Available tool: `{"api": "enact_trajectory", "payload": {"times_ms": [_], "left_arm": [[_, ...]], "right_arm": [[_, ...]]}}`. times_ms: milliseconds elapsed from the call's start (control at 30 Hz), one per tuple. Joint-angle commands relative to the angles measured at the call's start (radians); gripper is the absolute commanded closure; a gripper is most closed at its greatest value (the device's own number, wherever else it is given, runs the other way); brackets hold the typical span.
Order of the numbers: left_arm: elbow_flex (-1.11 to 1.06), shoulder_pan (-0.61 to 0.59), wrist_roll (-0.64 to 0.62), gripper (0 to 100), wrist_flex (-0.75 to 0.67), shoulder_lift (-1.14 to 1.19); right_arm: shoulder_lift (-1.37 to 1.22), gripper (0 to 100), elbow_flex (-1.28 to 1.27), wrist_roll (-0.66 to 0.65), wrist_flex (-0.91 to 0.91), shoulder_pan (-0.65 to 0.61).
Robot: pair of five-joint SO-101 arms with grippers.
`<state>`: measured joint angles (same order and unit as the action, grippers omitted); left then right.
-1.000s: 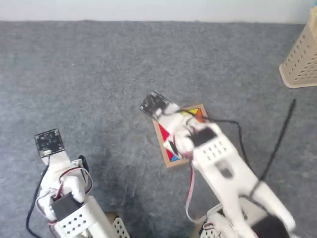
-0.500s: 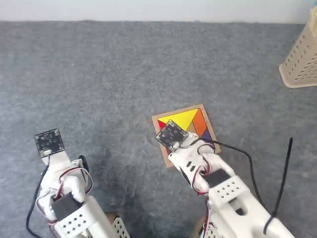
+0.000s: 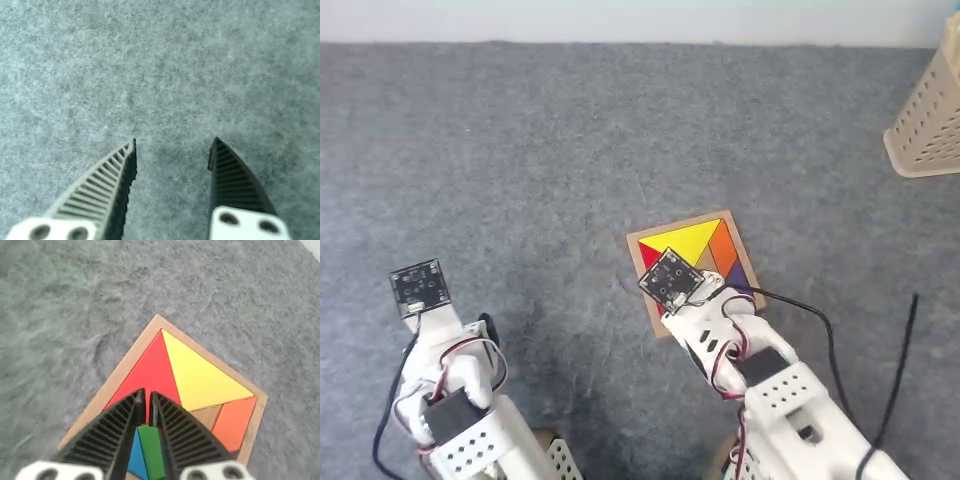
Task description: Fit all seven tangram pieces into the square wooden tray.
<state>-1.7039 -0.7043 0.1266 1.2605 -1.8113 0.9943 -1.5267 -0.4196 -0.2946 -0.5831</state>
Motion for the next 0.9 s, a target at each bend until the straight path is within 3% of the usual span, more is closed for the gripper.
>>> {"api": "enact_trajectory", "payload": {"times_ms": [0,100,333,433,633,867], "left_arm": [[0.019,0.002,-0.009,77,0.003,-0.011],[0.019,0.002,-0.009,77,0.003,-0.011],[0.019,0.002,-0.009,77,0.003,-0.011],[0.019,0.002,-0.009,77,0.003,-0.011],[0.019,0.002,-0.009,77,0.003,-0.011],[0.019,0.002,-0.009,77,0.003,-0.011]], "right_arm": [[0.174,99.1,0.095,0.012,-0.219,0.013],[0.338,99.1,0.074,0.011,-0.325,0.013],[0.697,99.1,-0.169,0.008,-0.344,0.013],[0.808,99.1,-0.153,0.009,-0.490,0.053],[0.800,99.1,-0.157,0.009,-0.598,0.147],[0.799,99.1,-0.157,0.009,-0.636,0.154]]}}
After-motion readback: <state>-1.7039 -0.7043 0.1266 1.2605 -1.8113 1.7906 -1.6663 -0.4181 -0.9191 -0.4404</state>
